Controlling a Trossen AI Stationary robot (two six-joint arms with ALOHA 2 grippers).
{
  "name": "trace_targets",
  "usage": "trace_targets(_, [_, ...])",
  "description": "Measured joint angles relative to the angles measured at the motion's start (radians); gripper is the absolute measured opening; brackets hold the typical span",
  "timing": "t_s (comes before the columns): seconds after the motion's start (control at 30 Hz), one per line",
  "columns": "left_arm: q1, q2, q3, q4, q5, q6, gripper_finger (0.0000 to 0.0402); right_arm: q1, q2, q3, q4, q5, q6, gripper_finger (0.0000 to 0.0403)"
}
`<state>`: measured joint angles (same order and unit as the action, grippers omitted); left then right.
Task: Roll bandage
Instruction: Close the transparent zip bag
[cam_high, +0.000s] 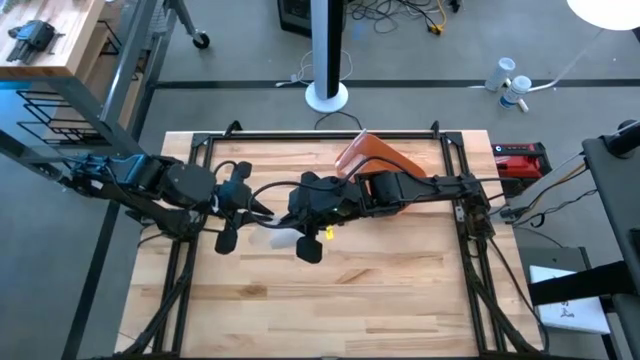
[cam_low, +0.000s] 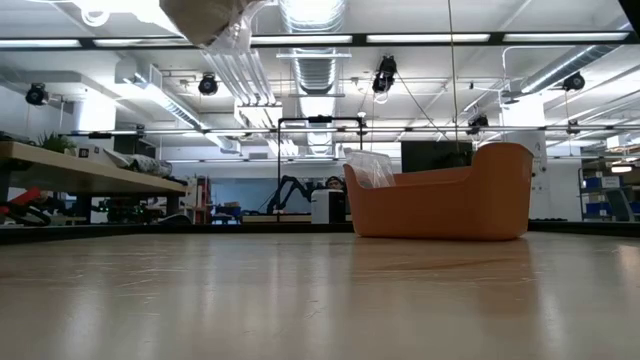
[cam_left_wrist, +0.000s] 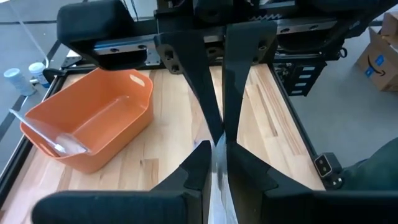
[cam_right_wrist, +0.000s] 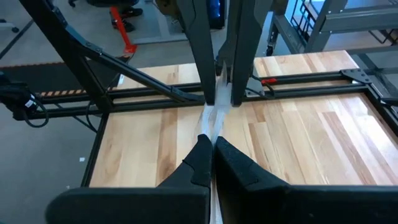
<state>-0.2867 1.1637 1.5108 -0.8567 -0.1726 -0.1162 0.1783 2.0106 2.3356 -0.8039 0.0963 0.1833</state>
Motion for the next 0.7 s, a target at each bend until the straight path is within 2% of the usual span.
trace_targets(0.27, [0.000, 0.018, 0.000, 0.068, 0.024, 0.025, 0.0037, 0.000, 0.000, 0.009, 0.001, -0.001, -0.012, 0.0000])
trace_targets(0.7, [0.000, -0.021, 0.057, 0.025, 0.026, -0.002, 0.0037, 0.000, -0.015, 0.021, -0.060, 0.000, -0.019, 0.0000])
